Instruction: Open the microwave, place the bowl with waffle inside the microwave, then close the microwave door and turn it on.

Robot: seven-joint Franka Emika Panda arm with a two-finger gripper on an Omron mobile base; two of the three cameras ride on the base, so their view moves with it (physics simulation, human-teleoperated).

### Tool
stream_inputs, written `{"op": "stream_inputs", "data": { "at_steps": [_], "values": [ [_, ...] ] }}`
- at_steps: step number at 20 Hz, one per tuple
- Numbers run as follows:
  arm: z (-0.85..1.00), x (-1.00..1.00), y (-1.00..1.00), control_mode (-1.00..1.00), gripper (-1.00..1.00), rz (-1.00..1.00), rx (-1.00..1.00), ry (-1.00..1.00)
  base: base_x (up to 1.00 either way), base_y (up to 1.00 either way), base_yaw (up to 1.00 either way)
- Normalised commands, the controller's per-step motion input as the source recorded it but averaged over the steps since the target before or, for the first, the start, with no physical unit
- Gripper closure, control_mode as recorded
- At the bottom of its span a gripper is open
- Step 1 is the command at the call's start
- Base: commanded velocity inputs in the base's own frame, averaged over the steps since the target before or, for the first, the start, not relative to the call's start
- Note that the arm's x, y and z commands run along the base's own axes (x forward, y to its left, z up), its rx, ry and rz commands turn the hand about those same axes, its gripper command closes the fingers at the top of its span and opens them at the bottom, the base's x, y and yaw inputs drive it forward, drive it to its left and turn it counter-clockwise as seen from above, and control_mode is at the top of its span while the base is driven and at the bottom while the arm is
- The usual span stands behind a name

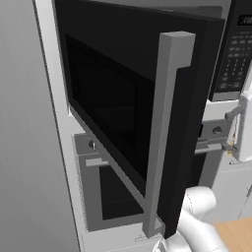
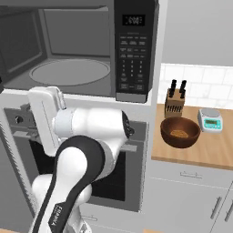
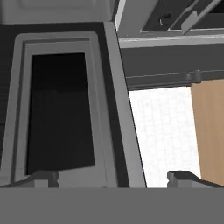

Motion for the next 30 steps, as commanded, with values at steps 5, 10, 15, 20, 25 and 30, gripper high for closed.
{"op": "stream_inputs", "data": {
  "at_steps": [5, 10, 15, 20, 25, 30],
  "values": [
    [0.00, 0.73, -1.00, -1.00, -1.00, -0.03, 0.00, 0.02, 0.00, 0.00, 0.00],
    [-0.14, 0.60, -1.00, -1.00, -1.00, -0.07, 0.00, 0.04, 0.00, 0.00, 0.00],
    [-0.31, 0.45, -1.00, -1.00, -1.00, -0.04, 0.00, 0.00, 0.00, 0.00, 0.00],
    [-0.60, 0.60, -1.00, -1.00, -1.00, -0.03, 0.00, 0.00, 0.00, 0.00, 0.00],
    [-0.67, 0.57, -1.00, -1.00, -1.00, -0.03, 0.00, 0.00, 0.00, 0.00, 0.00],
    [-0.65, 0.42, -0.98, -1.00, -1.00, -0.02, -0.04, 0.00, 0.00, 0.00, 0.00]
  ]
}}
